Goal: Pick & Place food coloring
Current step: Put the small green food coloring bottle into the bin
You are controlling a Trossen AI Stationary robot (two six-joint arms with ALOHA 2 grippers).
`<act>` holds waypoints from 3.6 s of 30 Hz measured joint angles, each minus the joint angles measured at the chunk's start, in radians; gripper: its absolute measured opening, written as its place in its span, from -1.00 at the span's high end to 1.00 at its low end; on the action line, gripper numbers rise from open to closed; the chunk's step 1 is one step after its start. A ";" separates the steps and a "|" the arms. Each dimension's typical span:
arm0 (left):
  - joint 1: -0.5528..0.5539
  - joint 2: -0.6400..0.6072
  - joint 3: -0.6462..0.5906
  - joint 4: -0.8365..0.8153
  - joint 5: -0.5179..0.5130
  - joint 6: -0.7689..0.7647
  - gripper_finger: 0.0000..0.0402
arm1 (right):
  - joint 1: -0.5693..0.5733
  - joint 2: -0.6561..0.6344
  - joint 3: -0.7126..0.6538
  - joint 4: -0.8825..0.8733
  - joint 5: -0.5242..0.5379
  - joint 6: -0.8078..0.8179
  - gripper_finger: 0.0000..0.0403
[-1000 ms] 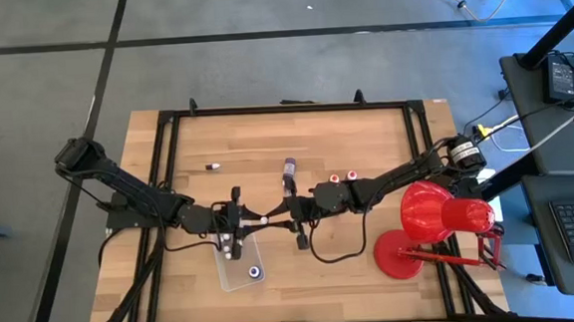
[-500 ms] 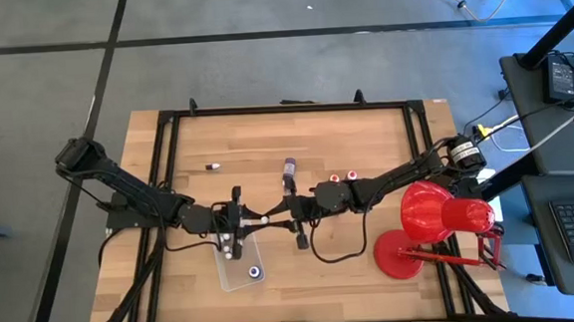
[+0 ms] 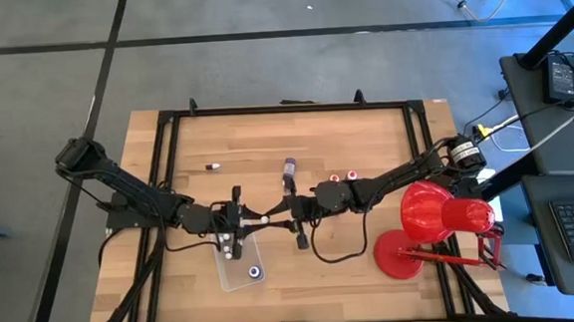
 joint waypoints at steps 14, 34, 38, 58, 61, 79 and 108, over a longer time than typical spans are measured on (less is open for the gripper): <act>0.000 0.000 0.000 0.003 -0.003 0.000 0.64 | 0.000 0.000 0.000 0.007 -0.001 0.000 0.63; -0.001 0.000 0.000 -0.043 -0.027 -0.012 0.26 | 0.000 0.000 0.001 -0.044 0.035 -0.002 0.64; -0.001 0.000 0.000 -0.090 -0.032 -0.028 0.16 | 0.000 0.000 0.001 -0.081 0.062 -0.003 0.65; 0.000 0.000 0.000 -0.193 0.148 -0.064 0.08 | 0.000 0.000 0.001 -0.345 -0.019 0.132 0.64; 0.000 0.000 0.000 -0.193 0.130 -0.062 0.08 | 0.000 0.000 0.001 -0.343 -0.025 0.157 0.63; 0.073 0.000 0.052 -0.257 0.132 0.414 0.08 | 0.000 0.000 0.001 -0.340 -0.078 0.248 0.62; 0.186 0.079 0.201 -0.462 0.464 0.855 0.08 | -0.003 0.000 0.000 -0.345 -0.126 0.470 0.62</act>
